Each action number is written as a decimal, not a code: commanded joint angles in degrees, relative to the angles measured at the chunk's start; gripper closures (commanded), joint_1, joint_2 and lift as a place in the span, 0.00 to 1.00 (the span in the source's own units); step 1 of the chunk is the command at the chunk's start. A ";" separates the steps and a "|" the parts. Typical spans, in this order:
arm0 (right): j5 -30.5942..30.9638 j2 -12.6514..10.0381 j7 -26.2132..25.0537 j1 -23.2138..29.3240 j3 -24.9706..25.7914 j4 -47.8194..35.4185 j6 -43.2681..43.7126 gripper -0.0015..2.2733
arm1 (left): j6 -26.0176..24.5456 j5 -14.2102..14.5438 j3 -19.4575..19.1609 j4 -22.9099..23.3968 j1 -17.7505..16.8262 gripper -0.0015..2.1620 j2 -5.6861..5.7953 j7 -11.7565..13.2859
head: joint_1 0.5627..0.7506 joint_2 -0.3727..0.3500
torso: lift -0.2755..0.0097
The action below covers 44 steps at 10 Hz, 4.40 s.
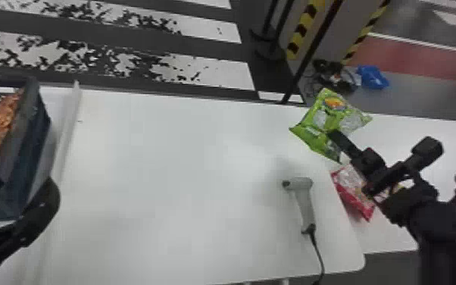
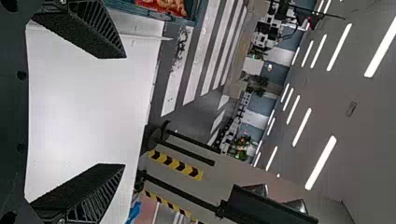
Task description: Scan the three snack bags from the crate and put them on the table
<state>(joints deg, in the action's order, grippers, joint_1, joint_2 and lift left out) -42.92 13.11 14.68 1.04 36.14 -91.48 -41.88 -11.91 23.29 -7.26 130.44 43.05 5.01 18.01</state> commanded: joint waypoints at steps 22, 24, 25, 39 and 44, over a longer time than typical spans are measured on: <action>31.59 -0.01 -29.45 35.26 -41.06 -37.28 29.79 0.02 | -0.71 -5.80 6.20 4.56 2.39 0.01 0.00 -3.77 | 0.70 0.19 | 0.64; 36.25 -0.01 -29.27 40.62 -47.39 -40.71 35.41 0.03 | -0.53 -5.54 5.94 4.21 2.47 0.01 -0.09 -4.48 | 0.70 0.38 | 0.64; 36.60 -0.01 -29.27 40.80 -48.09 -40.44 35.41 0.04 | -0.36 -5.36 5.76 3.85 2.47 0.01 -0.09 -4.57 | 0.70 0.46 | 0.64; 44.33 1.92 -29.27 41.06 -51.61 -35.26 34.88 0.04 | -42.90 -1.05 -15.95 -16.89 -37.87 0.02 9.32 1.41 | 0.70 0.88 | 0.64; 43.54 4.03 -29.80 40.45 -52.31 -33.41 35.41 0.04 | -45.71 -3.08 -14.63 -24.01 -44.90 0.02 12.22 1.76 | 0.70 0.94 | 0.64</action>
<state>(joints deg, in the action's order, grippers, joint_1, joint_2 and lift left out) 0.71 17.05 -15.10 41.49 -16.21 -125.19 -6.62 -57.14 20.23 -22.23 107.33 -0.89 16.74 19.76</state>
